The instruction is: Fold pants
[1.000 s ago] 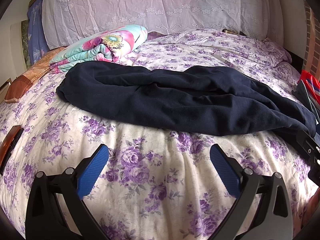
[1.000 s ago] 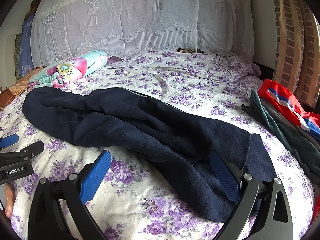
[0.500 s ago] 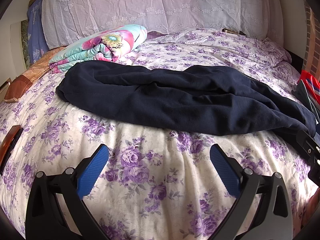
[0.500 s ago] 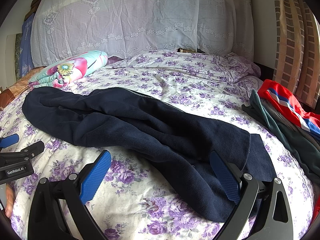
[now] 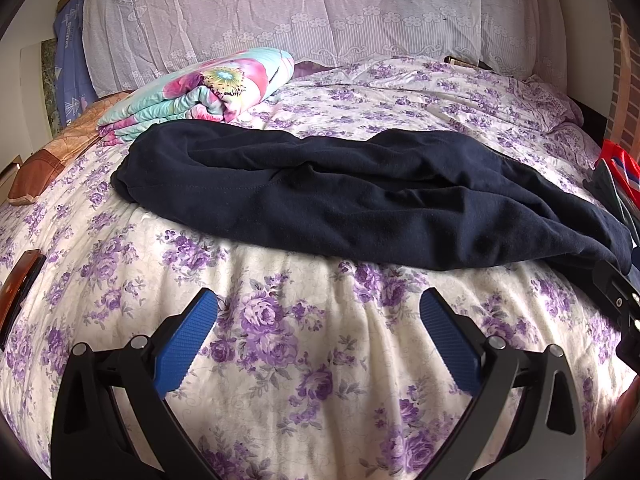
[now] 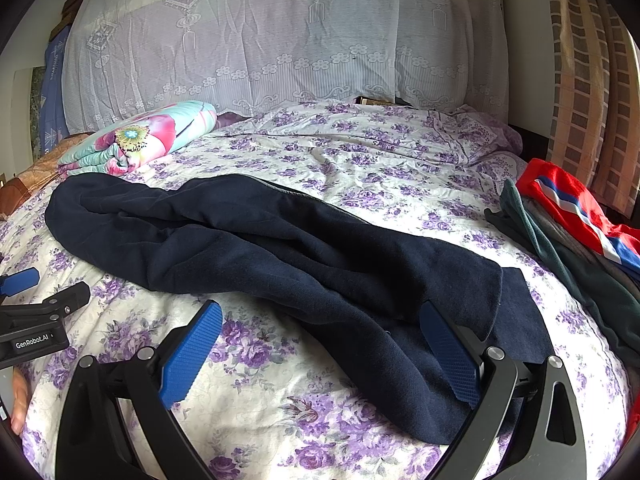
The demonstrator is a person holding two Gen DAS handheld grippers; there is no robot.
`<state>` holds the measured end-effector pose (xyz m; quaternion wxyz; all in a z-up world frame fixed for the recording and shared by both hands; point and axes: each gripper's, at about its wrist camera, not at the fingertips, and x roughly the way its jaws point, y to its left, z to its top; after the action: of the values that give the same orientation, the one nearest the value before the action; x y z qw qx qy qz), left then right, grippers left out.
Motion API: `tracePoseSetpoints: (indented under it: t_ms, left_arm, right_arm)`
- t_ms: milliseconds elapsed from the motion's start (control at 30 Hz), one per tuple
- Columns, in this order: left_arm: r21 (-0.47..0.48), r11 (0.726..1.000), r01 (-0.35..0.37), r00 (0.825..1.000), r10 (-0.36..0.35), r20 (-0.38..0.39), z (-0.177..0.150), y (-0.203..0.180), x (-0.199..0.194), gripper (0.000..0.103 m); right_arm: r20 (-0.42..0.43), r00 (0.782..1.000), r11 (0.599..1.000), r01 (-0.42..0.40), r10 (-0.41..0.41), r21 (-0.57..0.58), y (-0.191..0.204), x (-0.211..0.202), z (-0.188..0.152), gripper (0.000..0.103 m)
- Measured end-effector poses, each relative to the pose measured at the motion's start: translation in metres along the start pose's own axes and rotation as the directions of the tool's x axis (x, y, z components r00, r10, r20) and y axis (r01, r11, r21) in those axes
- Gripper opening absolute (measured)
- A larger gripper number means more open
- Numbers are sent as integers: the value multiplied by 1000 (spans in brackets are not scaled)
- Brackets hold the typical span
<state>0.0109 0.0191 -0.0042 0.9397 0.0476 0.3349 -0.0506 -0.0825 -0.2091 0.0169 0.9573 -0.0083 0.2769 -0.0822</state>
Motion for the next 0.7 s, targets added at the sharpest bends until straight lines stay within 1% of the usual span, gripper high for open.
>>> tracePoseSetpoints:
  t_ms: [100, 200, 300, 367, 433, 500, 533, 633, 667, 700]
  left_arm:
    - [0, 1000, 5, 1000, -5, -14, -1, 0, 2, 99]
    - [-15, 1000, 21, 998, -21, -62, -2, 2, 9, 99]
    - [-65, 996, 54, 989, -62, -131, -4, 9, 20, 99]
    - [-118, 991, 69, 979, -90, -184, -6, 14, 30, 99]
    - [-166, 984, 71, 972, -106, -212, -7, 20, 37, 99]
    - [-172, 983, 60, 973, -96, -209, -10, 19, 38, 99]
    - [-153, 987, 46, 973, -79, -216, -11, 16, 38, 99]
    - [-61, 998, -18, 969, 2, -246, -16, -3, 40, 99]
    - [-57, 998, -21, 970, 7, -244, -18, -6, 38, 99]
    - [-70, 997, -10, 970, -7, -245, -20, -6, 36, 99]
  right_arm:
    - [-1, 1000, 1000, 0, 0, 0, -1, 0, 1, 100]
    - [-9, 1000, 1000, -4, 4, -2, 2, 1, -1, 100]
    - [-16, 1000, 1000, -12, 12, -2, 2, 3, -1, 100]
    - [-18, 1000, 1000, -14, 14, -1, 2, 3, -2, 100]
    - [-28, 999, 1000, -16, 16, -2, 3, 4, -2, 100]
    - [-53, 998, 1000, -19, 18, -3, 4, 8, -2, 100]
    - [-69, 997, 1000, -21, 21, -3, 5, 10, -3, 100]
    - [-124, 992, 1000, -23, 24, 6, 3, 18, -6, 100]
    - [-147, 989, 1000, -23, 25, 14, 2, 21, -7, 100]
    - [-173, 985, 999, -21, 25, 24, 0, 24, -8, 100]
